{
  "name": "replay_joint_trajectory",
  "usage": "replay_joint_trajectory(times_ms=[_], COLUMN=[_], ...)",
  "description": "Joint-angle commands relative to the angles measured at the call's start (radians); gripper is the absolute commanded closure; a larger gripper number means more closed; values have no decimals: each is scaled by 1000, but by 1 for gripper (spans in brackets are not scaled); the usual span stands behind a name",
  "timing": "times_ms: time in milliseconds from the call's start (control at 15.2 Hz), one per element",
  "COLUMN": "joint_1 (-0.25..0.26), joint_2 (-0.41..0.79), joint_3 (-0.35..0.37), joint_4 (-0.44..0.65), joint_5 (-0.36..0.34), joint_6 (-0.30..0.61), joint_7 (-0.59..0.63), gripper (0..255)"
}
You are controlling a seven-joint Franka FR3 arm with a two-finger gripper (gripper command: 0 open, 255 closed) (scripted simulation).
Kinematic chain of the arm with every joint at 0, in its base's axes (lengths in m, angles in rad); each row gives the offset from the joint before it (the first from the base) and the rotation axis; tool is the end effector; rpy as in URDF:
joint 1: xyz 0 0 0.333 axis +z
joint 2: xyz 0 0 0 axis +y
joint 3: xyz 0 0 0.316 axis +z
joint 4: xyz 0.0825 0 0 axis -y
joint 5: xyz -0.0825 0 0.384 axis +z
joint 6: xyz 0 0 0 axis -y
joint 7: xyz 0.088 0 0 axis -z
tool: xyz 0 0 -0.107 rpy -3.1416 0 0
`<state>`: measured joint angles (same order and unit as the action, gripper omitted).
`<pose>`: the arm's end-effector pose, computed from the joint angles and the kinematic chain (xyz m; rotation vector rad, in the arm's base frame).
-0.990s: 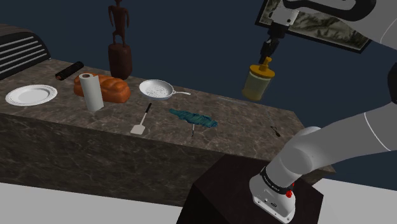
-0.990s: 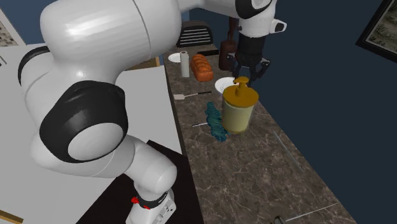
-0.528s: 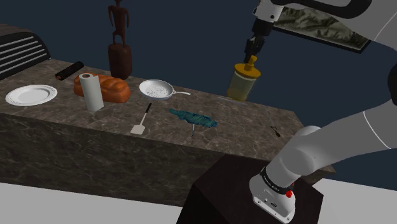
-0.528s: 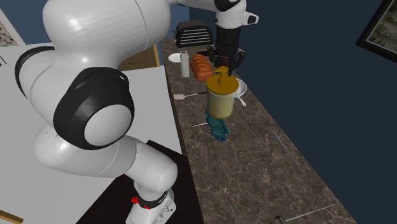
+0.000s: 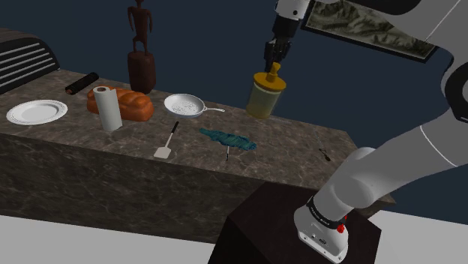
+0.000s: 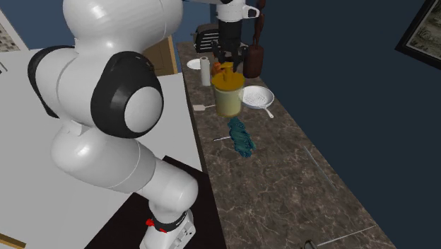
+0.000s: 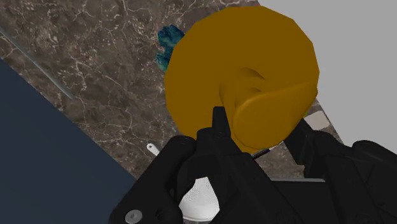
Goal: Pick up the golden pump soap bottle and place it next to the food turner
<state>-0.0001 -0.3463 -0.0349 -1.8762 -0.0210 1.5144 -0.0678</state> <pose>0.4366 -0.0205 0.6479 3.1327 0.0532 -0.0253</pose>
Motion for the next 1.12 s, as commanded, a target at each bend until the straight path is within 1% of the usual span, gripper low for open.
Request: replay_joint_trajectory(times_ms=[0, 462, 726, 792, 1056], joint_1=[16, 71, 106, 120, 120], joint_2=[29, 172, 275, 316, 299], joint_3=[30, 130, 182, 199, 197], joint_4=[26, 173, 289, 336, 260], joint_5=[11, 32, 27, 22, 25], joint_6=[3, -1, -14, -21, 37], joint_7=[46, 200, 288, 319, 317], gripper=[255, 255, 255, 255, 255])
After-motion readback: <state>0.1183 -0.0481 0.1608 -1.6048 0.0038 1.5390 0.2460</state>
